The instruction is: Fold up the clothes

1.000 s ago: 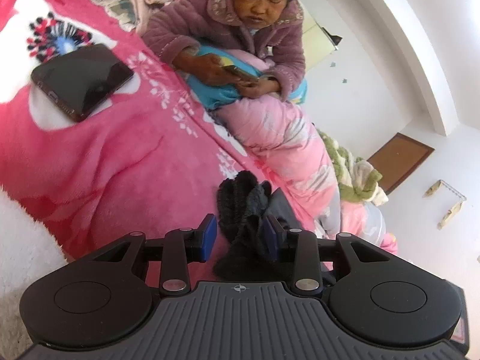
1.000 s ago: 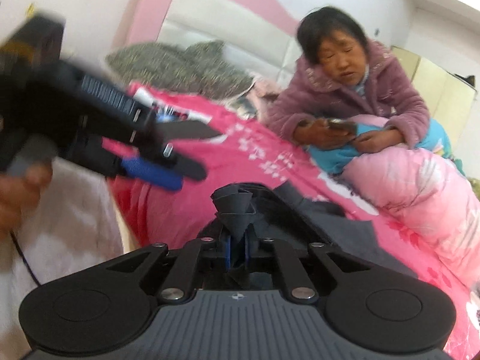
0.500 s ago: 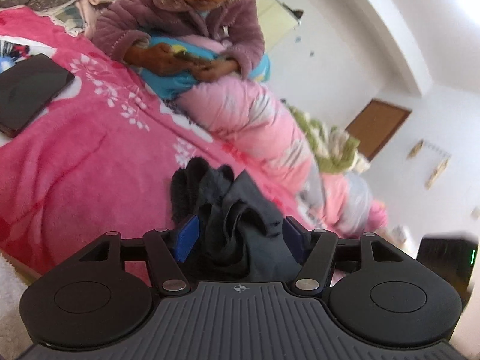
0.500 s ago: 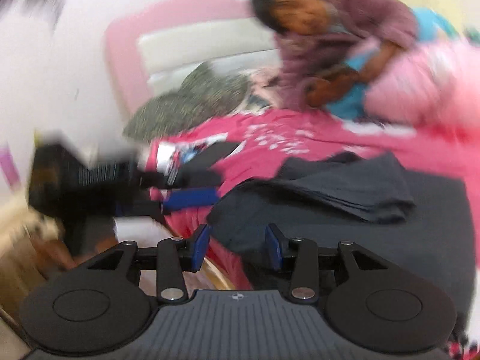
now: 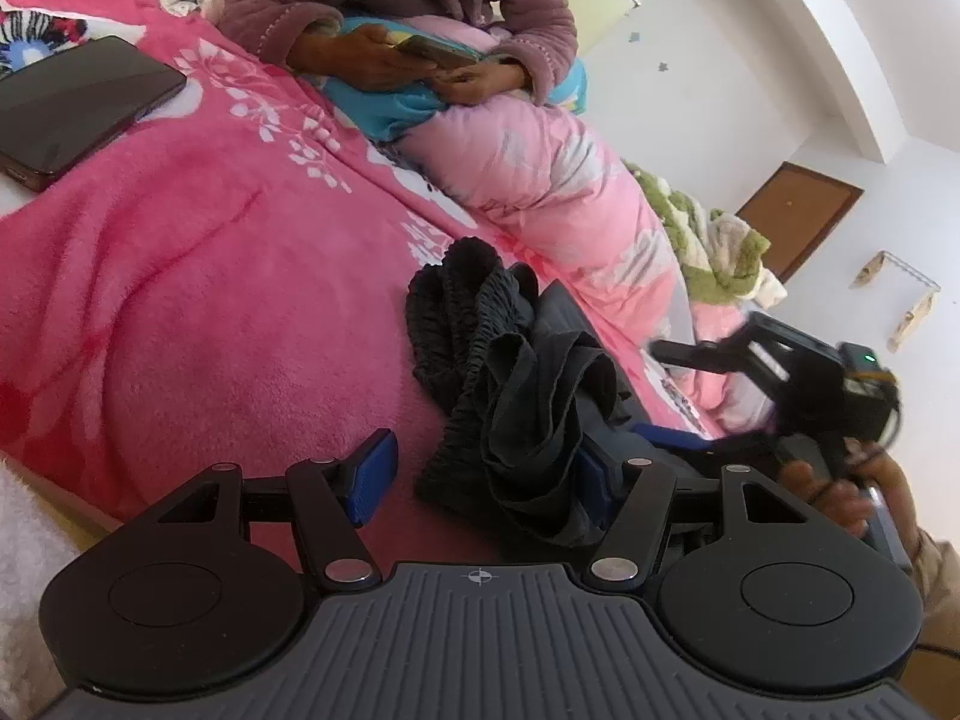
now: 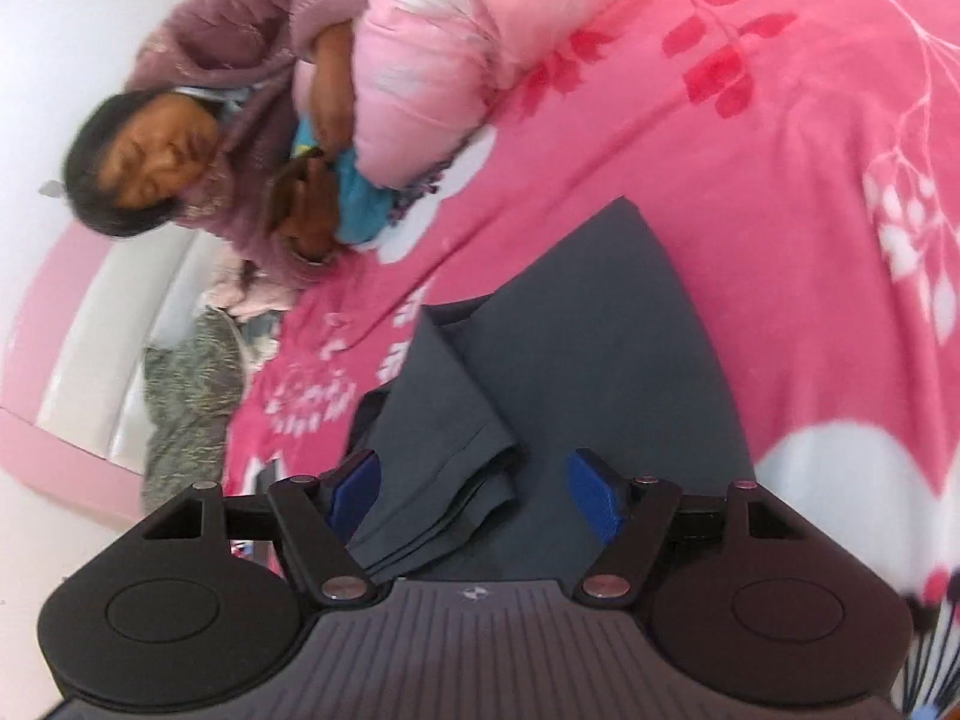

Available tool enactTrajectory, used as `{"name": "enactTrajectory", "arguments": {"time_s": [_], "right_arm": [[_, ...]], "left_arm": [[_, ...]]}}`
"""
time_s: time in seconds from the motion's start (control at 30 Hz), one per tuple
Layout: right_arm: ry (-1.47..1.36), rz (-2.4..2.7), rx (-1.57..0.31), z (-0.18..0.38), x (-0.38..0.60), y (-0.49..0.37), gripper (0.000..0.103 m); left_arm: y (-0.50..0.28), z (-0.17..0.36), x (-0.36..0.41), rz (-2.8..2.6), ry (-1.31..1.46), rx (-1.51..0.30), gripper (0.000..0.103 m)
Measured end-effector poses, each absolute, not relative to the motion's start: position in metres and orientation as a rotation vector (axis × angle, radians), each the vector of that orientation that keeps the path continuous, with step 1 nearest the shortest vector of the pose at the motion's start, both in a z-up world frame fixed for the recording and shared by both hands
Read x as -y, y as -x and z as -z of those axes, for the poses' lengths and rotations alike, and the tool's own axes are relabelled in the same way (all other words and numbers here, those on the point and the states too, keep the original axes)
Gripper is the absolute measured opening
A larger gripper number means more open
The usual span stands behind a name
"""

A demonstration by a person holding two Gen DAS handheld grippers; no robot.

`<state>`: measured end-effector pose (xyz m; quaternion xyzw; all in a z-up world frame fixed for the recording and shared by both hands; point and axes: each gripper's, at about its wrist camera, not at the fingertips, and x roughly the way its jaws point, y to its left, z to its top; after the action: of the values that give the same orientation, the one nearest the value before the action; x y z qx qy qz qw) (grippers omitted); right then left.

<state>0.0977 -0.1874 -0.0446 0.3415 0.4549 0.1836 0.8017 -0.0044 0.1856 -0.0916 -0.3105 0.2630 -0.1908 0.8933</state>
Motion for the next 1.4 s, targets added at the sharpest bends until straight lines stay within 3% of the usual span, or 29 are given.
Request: {"name": "enactTrajectory", "arguments": {"time_s": [0.13, 0.23, 0.33, 0.4, 0.5, 0.77, 0.83, 0.9, 0.97, 1.4], "right_arm": [[-0.769, -0.378, -1.036, 0.059, 0.183, -0.111, 0.071], [-0.768, -0.394, -1.061, 0.062, 0.176, -0.117, 0.063], [-0.750, -0.410, -1.083, 0.063, 0.166, -0.121, 0.045], [-0.740, -0.426, -1.089, 0.061, 0.161, -0.122, 0.019], [-0.719, -0.468, -1.064, 0.048, 0.152, -0.124, 0.012], [-0.606, -0.628, -0.992, 0.009, 0.086, -0.152, 0.014], [-0.590, -0.672, -0.995, 0.007, 0.067, -0.159, 0.021], [-0.619, -0.710, -0.995, 0.006, 0.058, -0.163, 0.039], [-0.647, -0.719, -0.973, 0.002, 0.065, -0.159, 0.049], [-0.811, -0.665, -0.860, 0.001, 0.148, -0.105, 0.052]], "left_arm": [[0.002, 0.094, -0.186, 0.407, 0.643, -0.543, 0.062], [0.001, 0.095, -0.187, 0.415, 0.647, -0.541, 0.062], [0.001, 0.098, -0.188, 0.422, 0.656, -0.539, 0.062], [0.001, 0.099, -0.188, 0.425, 0.657, -0.537, 0.062], [0.001, 0.100, -0.188, 0.429, 0.663, -0.532, 0.062], [0.001, 0.103, -0.191, 0.448, 0.680, -0.523, 0.061], [0.001, 0.103, -0.191, 0.450, 0.683, -0.519, 0.061], [0.002, 0.104, -0.192, 0.453, 0.688, -0.515, 0.060], [0.002, 0.104, -0.193, 0.456, 0.693, -0.512, 0.060], [0.012, 0.092, -0.195, 0.456, 0.693, -0.464, 0.051]]}}
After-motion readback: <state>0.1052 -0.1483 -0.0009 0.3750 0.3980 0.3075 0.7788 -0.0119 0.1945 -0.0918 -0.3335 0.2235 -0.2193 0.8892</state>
